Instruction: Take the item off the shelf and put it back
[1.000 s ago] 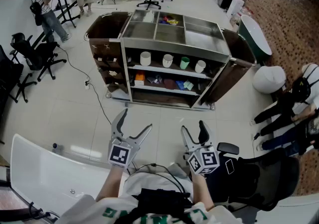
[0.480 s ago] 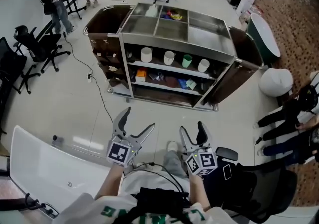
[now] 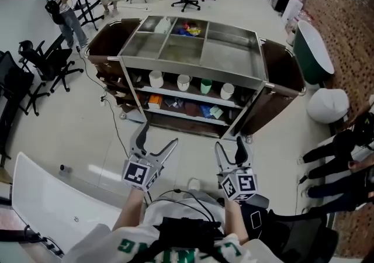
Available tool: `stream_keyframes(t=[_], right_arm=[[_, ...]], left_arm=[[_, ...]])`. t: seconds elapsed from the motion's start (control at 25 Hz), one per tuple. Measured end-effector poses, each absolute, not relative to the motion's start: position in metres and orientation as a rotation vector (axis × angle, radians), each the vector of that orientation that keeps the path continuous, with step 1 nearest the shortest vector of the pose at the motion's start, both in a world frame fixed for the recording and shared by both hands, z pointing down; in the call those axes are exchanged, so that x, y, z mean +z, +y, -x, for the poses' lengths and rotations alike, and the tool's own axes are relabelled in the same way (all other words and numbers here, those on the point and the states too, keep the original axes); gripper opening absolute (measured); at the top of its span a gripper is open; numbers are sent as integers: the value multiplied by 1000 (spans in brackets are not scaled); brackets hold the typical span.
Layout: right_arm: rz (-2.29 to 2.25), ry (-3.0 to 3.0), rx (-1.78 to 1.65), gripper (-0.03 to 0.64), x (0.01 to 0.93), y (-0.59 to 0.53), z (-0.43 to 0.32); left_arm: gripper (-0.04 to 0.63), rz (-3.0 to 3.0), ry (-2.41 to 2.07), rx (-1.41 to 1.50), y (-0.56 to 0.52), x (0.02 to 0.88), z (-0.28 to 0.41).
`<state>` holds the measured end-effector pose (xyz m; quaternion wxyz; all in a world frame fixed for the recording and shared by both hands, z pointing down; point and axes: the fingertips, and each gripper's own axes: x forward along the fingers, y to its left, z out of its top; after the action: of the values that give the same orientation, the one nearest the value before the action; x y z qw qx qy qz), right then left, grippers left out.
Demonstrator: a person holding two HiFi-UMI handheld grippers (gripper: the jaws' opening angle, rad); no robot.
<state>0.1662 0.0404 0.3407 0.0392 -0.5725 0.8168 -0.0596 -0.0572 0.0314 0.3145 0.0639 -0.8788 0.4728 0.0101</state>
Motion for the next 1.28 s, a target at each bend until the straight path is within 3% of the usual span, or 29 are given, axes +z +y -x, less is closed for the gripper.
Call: stream_keyframes(t=[0.52, 1.28], right_arm=[[1673, 2519, -281, 344, 351, -18, -209], [1658, 2514, -278, 319, 349, -79, -102]], left_arm=[[410, 2652, 1510, -3, -16, 318, 10], [407, 2690, 1449, -10, -90, 329, 108]])
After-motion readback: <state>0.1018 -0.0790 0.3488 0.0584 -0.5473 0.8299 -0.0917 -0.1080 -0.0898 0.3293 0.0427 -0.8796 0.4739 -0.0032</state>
